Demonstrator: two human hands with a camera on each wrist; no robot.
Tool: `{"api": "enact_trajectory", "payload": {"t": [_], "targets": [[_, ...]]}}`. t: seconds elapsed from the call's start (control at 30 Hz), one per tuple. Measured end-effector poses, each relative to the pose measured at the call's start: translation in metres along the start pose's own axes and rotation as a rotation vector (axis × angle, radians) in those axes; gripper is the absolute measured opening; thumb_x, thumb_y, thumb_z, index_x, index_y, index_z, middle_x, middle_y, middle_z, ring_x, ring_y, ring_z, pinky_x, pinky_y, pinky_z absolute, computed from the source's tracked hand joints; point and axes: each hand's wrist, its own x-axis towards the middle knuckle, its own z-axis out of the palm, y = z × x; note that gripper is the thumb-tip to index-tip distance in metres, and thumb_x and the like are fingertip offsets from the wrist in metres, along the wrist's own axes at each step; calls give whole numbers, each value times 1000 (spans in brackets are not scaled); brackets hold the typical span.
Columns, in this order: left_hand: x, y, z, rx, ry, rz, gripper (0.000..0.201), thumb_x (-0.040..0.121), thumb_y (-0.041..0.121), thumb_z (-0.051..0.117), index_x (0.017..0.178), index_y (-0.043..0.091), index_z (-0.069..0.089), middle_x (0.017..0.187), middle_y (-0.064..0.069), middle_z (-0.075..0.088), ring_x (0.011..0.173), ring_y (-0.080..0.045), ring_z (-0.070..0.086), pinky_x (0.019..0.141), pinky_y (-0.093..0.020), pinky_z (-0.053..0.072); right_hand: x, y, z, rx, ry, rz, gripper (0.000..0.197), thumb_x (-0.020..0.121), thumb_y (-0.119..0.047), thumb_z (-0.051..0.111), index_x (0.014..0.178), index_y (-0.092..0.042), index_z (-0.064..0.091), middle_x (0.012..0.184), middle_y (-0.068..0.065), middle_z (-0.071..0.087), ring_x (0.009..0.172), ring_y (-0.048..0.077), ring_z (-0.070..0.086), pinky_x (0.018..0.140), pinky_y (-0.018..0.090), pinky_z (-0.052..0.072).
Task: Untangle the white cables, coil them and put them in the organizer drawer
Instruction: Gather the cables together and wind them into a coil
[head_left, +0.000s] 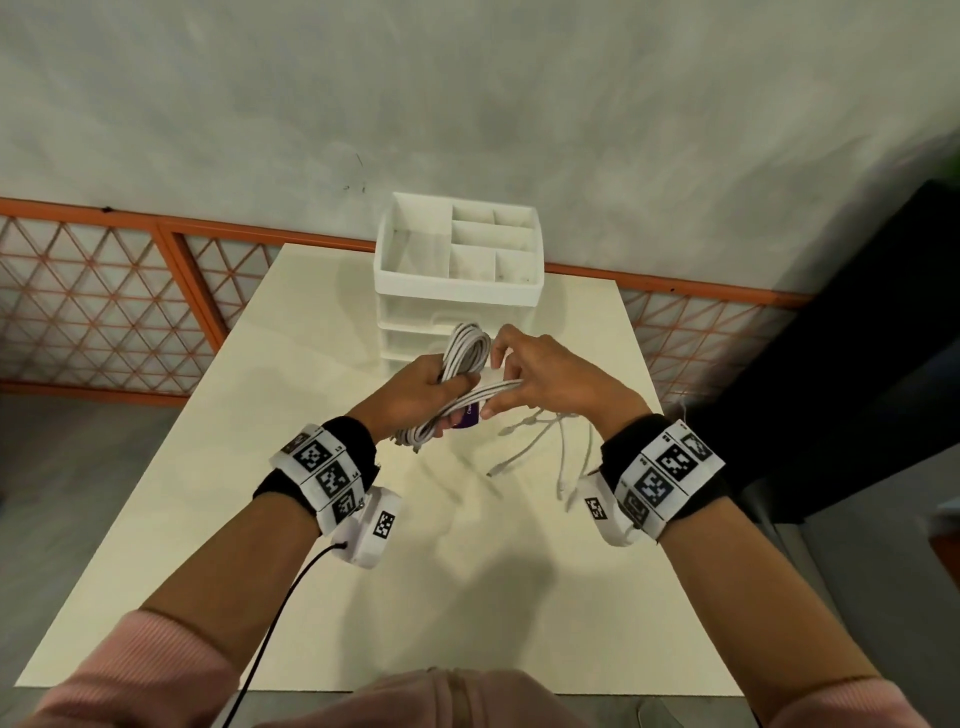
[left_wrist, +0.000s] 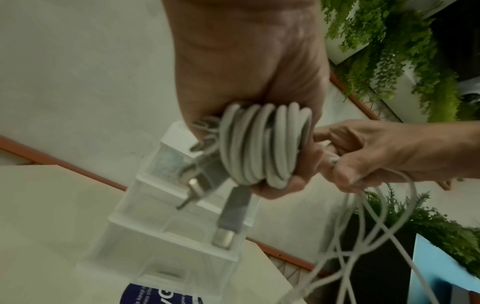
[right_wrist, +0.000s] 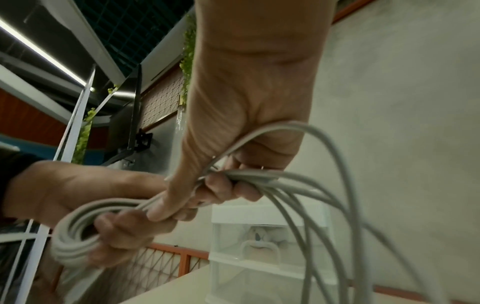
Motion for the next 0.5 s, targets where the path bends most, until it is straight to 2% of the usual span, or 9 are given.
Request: {"api": "enact_trajectory", "payload": {"t": [0.07,0.13,0.17,0.23,0.3,0.4,0.5], "targets": [[-1,0,-3,-31,-11,0,28,98,24,49,72,14,53,51,-2,52,39,-13,45,40,-22,41,0,2,-6,-48,-46,16,31,69,-37,81,81,-18,60,66,-5,56,58,9,49,56,24,37],[0,-1,-5,-104,-42,-1,28,97,25,50,73,13,53,50,-1,49,39,-13,42,42,-23,39,-1,4,-12,-71,-87,45,27,72,-46,76,66,-25,61,59,-7,55,57,9,48,58,25,34],[-1,-2,-6,-148,-56,-3,28,97,27,51,74,12,54,50,-1,47,39,-13,39,43,-23,38,-2,5,-14,-61,-105,53,28,74,-48,73,64,-26,60,57,-8,55,57,8,49,59,25,35],[-1,-6,-7,-191,-72,-4,31,96,32,51,72,13,53,52,-2,45,40,-13,37,44,-23,37,-4,3,-18,-26,-125,53,30,79,-49,69,67,-23,60,52,-9,54,54,5,50,58,22,37],[-3,-7,-3,-186,-72,-12,37,94,42,49,71,14,52,53,-2,44,40,-12,38,44,-23,38,-5,-1,-20,37,-118,38,34,82,-48,65,68,-17,61,50,-10,47,51,7,45,56,21,39],[-6,-5,2,-205,-81,-28,46,93,53,40,78,11,51,55,-3,45,40,-11,37,47,-23,39,-6,-9,-23,119,-87,-9,36,86,-42,63,64,-14,60,41,-12,39,43,4,33,46,12,29],[-10,0,3,-236,-107,-30,59,90,61,33,81,6,52,53,-3,45,40,-12,35,49,-25,40,-4,-14,-26,203,-27,-38,35,85,-36,66,61,-11,62,41,-11,38,43,4,29,45,10,26]]}}
